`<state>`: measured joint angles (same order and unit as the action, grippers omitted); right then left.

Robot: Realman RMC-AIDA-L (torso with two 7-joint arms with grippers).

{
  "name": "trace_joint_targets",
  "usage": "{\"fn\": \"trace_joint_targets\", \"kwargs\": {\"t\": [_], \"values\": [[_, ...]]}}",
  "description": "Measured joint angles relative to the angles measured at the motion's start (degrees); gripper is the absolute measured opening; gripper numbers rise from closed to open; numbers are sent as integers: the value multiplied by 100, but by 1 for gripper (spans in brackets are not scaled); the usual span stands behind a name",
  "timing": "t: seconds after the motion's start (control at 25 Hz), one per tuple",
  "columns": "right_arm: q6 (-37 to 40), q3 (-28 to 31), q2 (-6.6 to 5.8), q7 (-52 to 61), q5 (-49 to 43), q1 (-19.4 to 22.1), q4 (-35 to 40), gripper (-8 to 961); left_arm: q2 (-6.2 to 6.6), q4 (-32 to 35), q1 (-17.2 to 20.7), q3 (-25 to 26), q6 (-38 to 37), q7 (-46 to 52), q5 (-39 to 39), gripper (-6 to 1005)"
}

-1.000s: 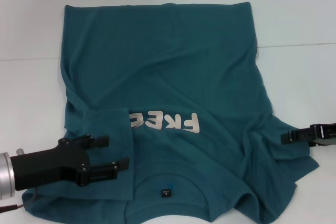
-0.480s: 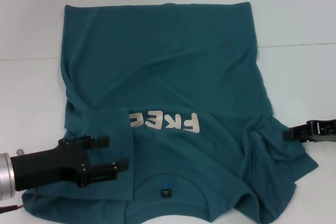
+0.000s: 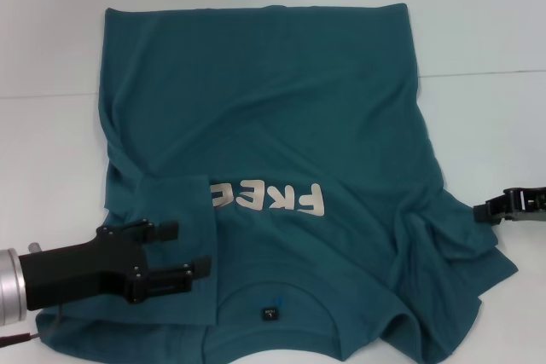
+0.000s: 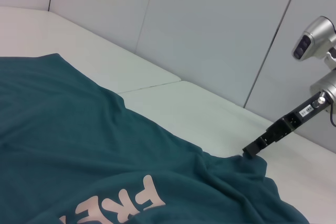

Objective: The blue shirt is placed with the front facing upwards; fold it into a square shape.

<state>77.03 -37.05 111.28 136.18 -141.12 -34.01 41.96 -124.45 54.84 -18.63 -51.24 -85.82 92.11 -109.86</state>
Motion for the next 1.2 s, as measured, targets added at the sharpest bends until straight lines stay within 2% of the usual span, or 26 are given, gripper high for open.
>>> {"fn": "trace_joint_targets", "kwargs": {"t": [0.24,0.44,0.6,1.2], "values": [[13,-35,-16,-71,-13,-65,-2,150,0,-1,0,0,8,-13,3,861],[10,-30,-28,-35,-22,-69,-16,5,0,-9,0,8,1,-17,6,860],[33,-7,-78,-28,3,-56,-34,7,6,-9,-1,10,10,-17,8,861],[46,-72,-97,-91,-30,-89,-128,7,9,-9,2,9,13,-18,9,861]]}}
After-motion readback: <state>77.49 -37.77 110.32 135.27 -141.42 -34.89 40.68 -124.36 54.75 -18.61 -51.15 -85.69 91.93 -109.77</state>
